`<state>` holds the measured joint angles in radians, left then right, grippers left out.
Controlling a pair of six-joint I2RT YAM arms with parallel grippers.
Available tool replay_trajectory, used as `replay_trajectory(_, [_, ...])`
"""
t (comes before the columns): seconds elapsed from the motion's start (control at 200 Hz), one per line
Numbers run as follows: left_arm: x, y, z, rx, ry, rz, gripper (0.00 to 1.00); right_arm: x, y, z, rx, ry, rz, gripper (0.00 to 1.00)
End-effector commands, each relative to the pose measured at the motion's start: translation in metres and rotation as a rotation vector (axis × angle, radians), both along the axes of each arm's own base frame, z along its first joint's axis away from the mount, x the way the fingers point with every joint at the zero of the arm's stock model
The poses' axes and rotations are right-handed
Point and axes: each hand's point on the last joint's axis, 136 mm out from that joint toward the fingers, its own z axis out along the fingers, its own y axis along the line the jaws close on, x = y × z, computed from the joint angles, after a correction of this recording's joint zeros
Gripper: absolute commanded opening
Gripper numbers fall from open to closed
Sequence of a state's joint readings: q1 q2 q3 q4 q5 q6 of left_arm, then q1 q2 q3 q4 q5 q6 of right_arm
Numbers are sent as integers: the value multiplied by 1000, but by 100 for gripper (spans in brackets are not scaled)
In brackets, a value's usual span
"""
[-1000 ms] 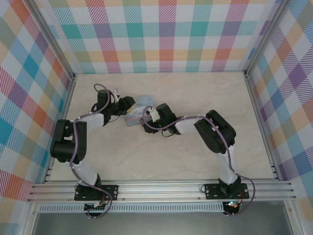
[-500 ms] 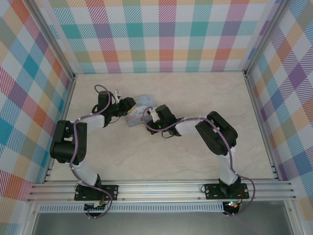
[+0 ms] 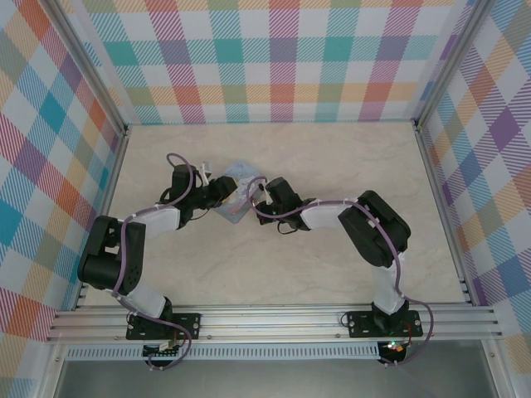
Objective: Unlock the padlock with the key
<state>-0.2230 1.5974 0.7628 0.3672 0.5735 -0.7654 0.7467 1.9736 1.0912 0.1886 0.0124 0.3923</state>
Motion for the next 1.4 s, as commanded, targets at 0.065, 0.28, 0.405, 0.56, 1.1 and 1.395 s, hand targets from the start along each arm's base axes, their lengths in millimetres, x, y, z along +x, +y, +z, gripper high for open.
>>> replay_trajectory(0.065, [-15,-1,-23,43,67,13,45,14,-7,13,13,34,-104,6])
replay_trajectory(0.28, [-20,-7,-29,63,72,4,45,25,-3,26,56,53,-167,6])
replay_trajectory(0.405, [-23,-10,-34,75,80,-2,45,34,-3,31,65,65,-214,6])
replay_trajectory(0.56, [-25,-14,-41,79,91,-12,45,43,5,38,91,69,-228,6])
replay_trajectory(1.1, [-28,-11,-44,89,90,-5,45,68,-13,30,9,-9,-243,6])
replay_trajectory(1.395, [-10,-14,31,45,-63,-44,60,14,-42,84,99,94,-65,8])
